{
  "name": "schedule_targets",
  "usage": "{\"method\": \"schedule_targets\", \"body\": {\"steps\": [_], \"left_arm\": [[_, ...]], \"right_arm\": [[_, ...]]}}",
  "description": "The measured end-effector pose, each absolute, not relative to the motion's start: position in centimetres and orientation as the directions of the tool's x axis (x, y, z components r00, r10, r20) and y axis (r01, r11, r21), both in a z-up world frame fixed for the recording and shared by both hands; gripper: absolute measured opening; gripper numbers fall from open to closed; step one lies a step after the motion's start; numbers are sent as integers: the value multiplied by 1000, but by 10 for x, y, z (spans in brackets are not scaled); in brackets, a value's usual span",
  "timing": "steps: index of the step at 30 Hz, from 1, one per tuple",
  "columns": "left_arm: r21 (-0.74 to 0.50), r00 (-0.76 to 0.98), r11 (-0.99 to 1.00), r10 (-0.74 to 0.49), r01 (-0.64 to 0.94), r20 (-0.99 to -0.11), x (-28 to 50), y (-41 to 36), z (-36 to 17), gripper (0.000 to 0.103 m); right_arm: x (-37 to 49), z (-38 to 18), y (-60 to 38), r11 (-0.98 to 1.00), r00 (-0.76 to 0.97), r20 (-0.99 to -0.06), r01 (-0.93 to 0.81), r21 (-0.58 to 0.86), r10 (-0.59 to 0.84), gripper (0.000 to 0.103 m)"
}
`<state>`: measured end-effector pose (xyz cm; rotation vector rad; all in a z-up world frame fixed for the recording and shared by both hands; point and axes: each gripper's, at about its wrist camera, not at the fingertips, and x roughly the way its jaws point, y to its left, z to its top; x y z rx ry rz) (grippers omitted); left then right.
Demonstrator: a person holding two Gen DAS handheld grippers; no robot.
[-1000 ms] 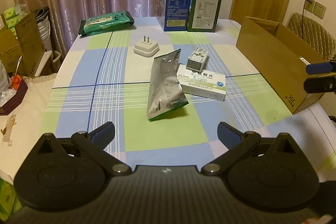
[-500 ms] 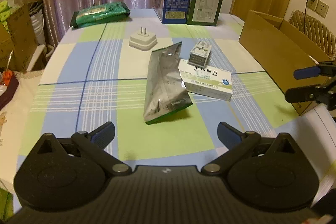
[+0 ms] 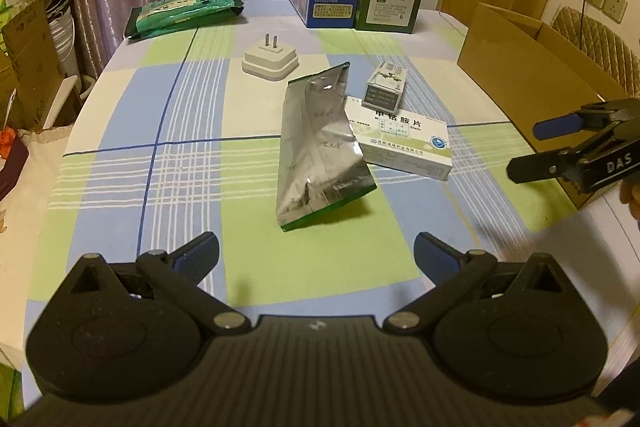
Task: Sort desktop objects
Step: 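Move both open grippers back from the box toward the foil pouch and medicine boxes, then grasp the silver foil pouch with the left gripper while the right gripper grasps the white medicine box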
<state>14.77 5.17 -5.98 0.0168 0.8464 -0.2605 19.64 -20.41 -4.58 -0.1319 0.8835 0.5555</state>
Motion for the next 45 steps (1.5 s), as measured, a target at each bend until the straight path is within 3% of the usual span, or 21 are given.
{"method": "schedule_targets", "body": {"steps": [24, 28, 32, 36, 39, 43, 45], "left_arm": [[-161, 629, 955, -287, 251, -723, 212, 64, -75, 102], [-190, 630, 949, -309, 251, -713, 219, 62, -76, 101], [-248, 630, 938, -345, 241, -696, 231, 57, -79, 101], [-249, 620, 936, -351, 248, -702, 245, 47, -83, 100], [-242, 613, 938, -345, 248, -711, 251, 43, -87, 87], [-234, 599, 943, -331, 236, -729, 254, 42, -92, 63], [-236, 586, 941, -336, 242, -737, 253, 42, -94, 57]], "right_arm": [[267, -101, -126, 658, 422, -815, -750, -67, 398, 101], [271, -107, -120, 657, 424, -819, -750, -78, 387, 94], [269, -105, -121, 656, 453, -810, -746, -115, 372, 78], [268, -105, -120, 640, 457, -809, -757, -134, 371, 78], [270, -108, -117, 624, 462, -807, -767, -154, 369, 79], [268, -114, -114, 598, 468, -804, -781, -182, 367, 89], [265, -117, -113, 585, 475, -800, -787, -198, 367, 92]]}}
